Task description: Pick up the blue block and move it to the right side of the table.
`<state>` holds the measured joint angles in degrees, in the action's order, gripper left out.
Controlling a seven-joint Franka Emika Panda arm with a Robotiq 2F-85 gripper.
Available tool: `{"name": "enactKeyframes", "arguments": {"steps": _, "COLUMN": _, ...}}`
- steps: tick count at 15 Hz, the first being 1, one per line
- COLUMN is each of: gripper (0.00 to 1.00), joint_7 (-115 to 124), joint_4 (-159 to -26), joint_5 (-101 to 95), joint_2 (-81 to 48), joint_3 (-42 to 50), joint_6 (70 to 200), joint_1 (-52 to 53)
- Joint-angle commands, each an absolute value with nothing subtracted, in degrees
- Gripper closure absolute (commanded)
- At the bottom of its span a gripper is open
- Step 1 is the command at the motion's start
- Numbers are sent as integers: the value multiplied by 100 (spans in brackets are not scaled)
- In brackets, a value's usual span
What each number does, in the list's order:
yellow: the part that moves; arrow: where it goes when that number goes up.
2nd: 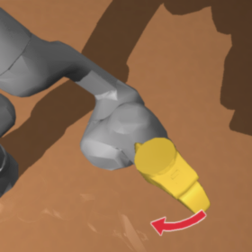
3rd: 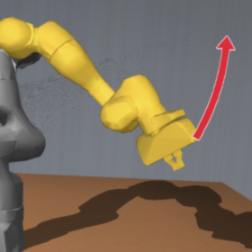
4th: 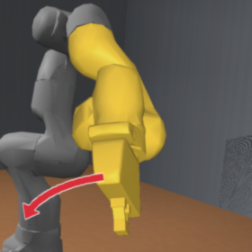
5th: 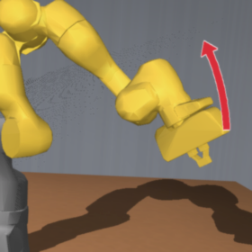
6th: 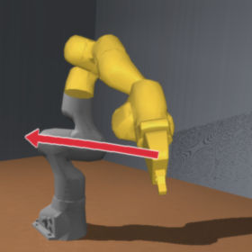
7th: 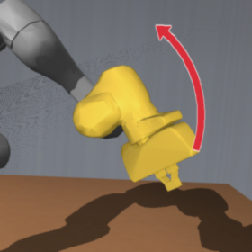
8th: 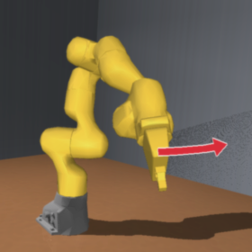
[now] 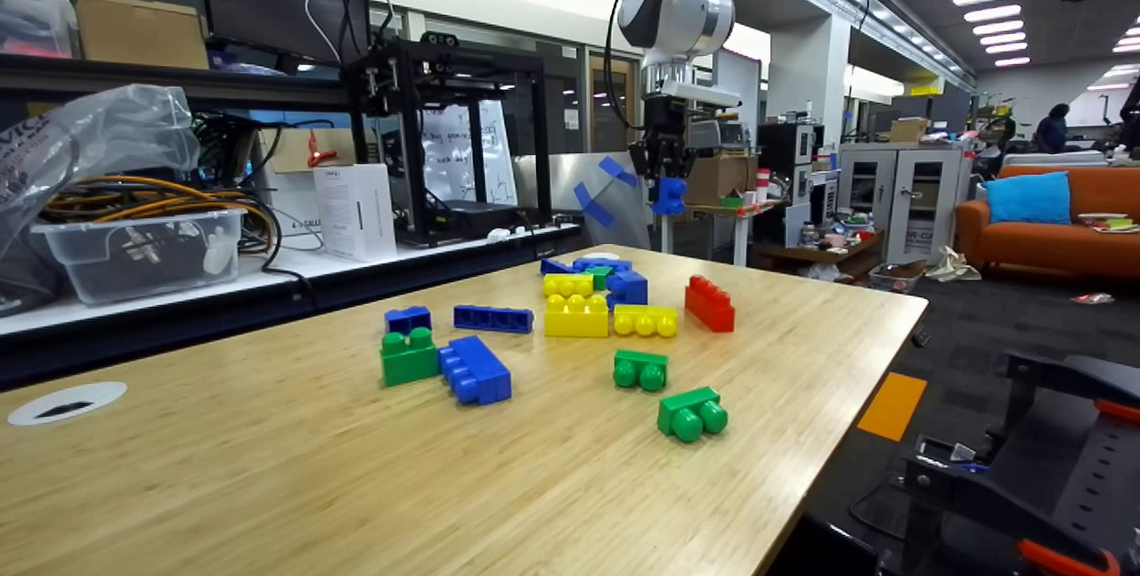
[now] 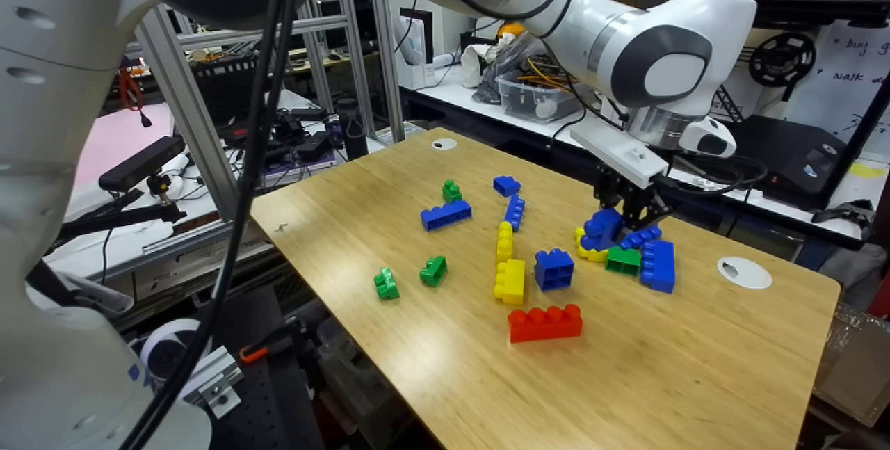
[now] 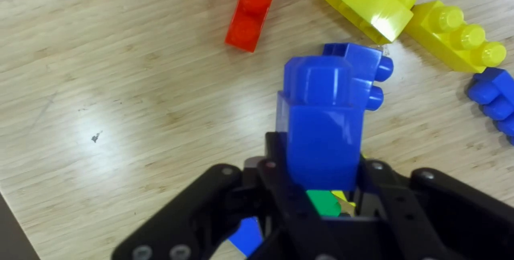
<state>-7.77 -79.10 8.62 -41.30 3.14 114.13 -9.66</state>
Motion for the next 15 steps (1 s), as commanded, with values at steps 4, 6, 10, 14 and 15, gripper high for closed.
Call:
{"name": "enactKeyframes", "arguments": {"steps": 4, "gripper": 89, "joint_7": -795, "joint_4": -6374, "joint_5": 831, "joint_2": -5329, "joint_3": 225, "joint_6": 11050, "joint_1": -1235}}
{"name": "enactKeyframes", "arguments": {"steps": 6, "gripper": 89, "joint_7": -753, "joint_4": -5957, "joint_5": 719, "joint_2": -5670, "joint_3": 262, "joint_6": 10958, "joint_1": -1206}}
{"name": "enactKeyframes", "arguments": {"steps": 10, "gripper": 89, "joint_7": -684, "joint_4": -5325, "joint_5": 366, "joint_2": -6278, "joint_3": 356, "joint_6": 10651, "joint_1": -1069}}
{"name": "enactKeyframes", "arguments": {"steps": 14, "gripper": 89, "joint_7": -666, "joint_4": -4900, "joint_5": 10, "joint_2": -6711, "joint_3": 404, "joint_6": 10361, "joint_1": -983}}
{"name": "enactKeyframes", "arguments": {"steps": 15, "gripper": 89, "joint_7": -661, "joint_4": -4816, "joint_5": -54, "joint_2": -6796, "joint_3": 415, "joint_6": 10333, "joint_1": -975}}
